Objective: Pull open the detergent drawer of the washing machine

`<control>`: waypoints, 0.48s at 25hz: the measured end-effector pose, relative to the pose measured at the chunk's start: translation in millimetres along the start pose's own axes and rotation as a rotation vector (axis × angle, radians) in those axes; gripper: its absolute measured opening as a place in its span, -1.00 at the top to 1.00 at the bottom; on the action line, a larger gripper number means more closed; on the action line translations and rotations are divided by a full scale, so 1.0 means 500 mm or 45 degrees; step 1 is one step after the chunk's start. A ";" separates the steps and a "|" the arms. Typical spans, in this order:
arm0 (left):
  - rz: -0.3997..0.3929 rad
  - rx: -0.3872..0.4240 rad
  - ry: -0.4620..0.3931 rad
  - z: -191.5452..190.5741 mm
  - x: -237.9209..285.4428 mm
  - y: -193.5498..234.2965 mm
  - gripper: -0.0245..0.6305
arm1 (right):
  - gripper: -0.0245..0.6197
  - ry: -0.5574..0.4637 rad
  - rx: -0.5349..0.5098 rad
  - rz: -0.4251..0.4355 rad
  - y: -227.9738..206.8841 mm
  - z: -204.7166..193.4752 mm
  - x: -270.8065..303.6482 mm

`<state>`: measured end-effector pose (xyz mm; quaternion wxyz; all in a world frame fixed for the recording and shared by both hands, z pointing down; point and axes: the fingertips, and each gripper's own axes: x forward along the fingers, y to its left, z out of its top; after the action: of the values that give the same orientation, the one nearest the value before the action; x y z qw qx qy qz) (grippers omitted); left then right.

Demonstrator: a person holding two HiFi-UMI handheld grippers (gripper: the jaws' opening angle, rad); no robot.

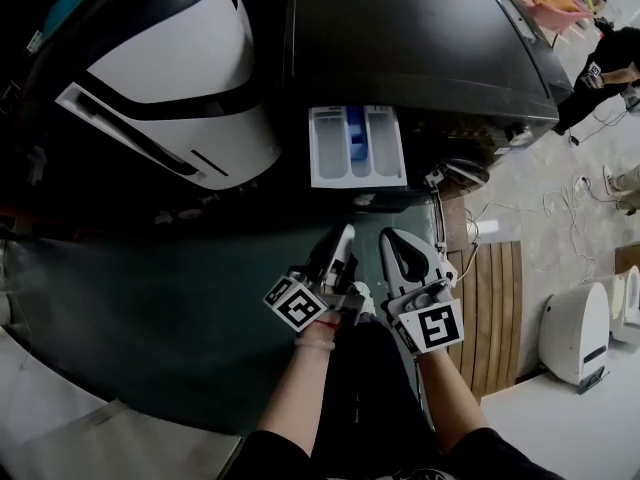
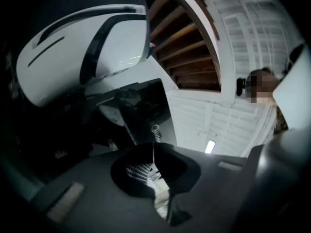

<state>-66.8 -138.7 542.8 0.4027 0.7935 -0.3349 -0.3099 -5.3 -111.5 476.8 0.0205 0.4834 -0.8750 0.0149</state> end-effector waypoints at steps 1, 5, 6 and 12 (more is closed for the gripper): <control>0.027 0.058 0.016 0.009 -0.002 -0.006 0.89 | 0.89 0.013 0.007 -0.001 -0.001 0.010 0.001; 0.136 0.324 0.087 0.056 -0.003 -0.030 0.90 | 0.89 0.005 -0.009 0.011 -0.008 0.049 0.008; 0.158 0.399 0.117 0.066 -0.001 -0.037 0.90 | 0.89 0.018 -0.016 0.015 -0.010 0.055 0.009; 0.215 0.765 0.307 0.117 0.013 -0.081 0.90 | 0.89 0.058 -0.024 0.051 -0.027 0.103 0.014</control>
<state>-96.1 -150.5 478.6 0.2117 0.8771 -0.4259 -0.0667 1.4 -126.9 425.6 0.0447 0.4652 -0.8839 0.0180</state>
